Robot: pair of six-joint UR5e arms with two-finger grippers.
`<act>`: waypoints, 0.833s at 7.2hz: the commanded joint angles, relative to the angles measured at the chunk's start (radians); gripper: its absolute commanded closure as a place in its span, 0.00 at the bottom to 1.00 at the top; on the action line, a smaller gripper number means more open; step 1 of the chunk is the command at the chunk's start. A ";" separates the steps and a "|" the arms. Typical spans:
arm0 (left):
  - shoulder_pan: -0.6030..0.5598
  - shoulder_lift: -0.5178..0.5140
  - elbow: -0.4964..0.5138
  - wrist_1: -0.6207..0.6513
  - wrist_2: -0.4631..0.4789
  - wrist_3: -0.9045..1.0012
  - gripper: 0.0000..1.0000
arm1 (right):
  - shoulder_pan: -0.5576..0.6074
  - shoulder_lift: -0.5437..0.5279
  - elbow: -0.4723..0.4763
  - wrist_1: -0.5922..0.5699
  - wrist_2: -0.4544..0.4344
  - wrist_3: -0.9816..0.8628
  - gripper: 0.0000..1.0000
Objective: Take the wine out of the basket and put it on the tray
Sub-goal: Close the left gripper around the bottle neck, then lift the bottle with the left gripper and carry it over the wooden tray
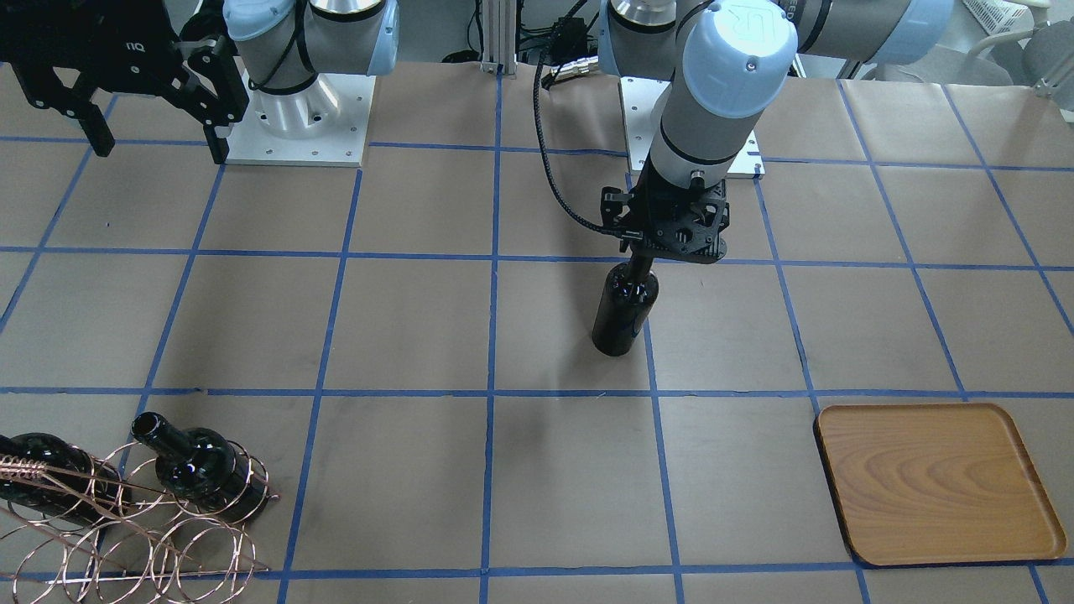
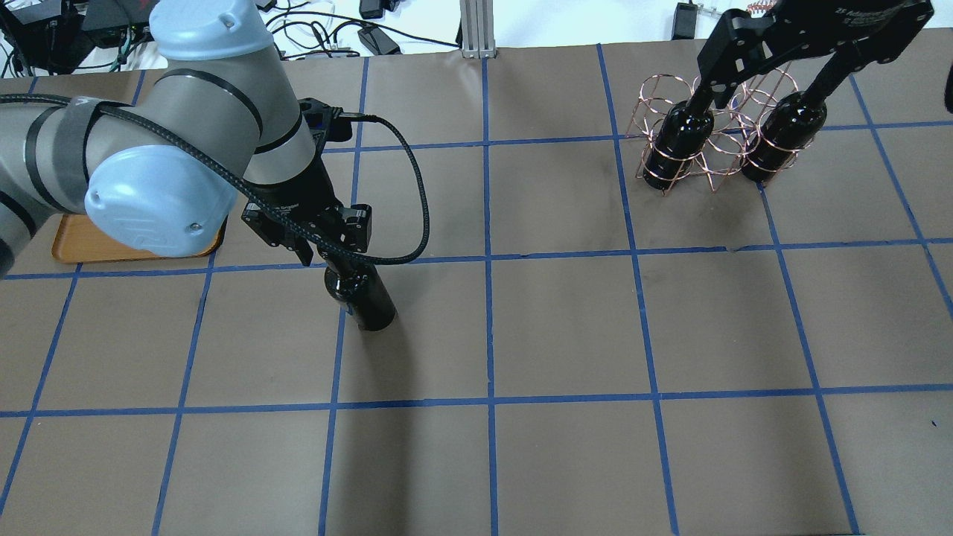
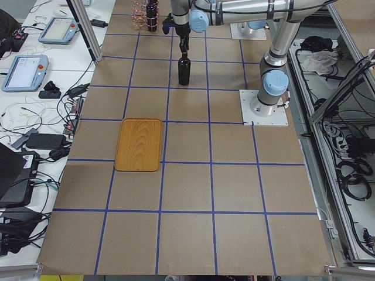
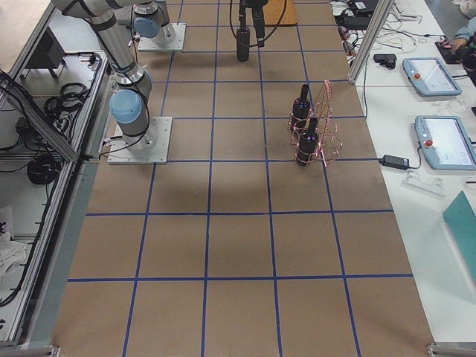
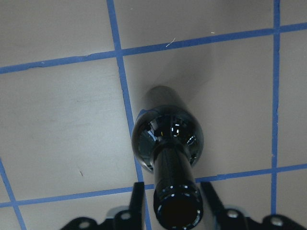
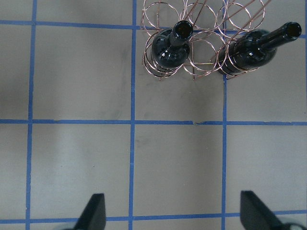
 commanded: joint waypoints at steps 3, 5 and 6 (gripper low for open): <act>0.006 0.006 0.058 -0.025 0.099 0.013 1.00 | 0.000 -0.001 0.000 0.000 -0.009 -0.001 0.00; 0.067 -0.003 0.202 -0.117 0.099 0.047 1.00 | 0.000 -0.001 0.000 0.000 -0.009 -0.001 0.00; 0.139 -0.012 0.239 -0.115 0.080 0.123 1.00 | 0.001 -0.001 0.000 0.000 -0.009 -0.001 0.00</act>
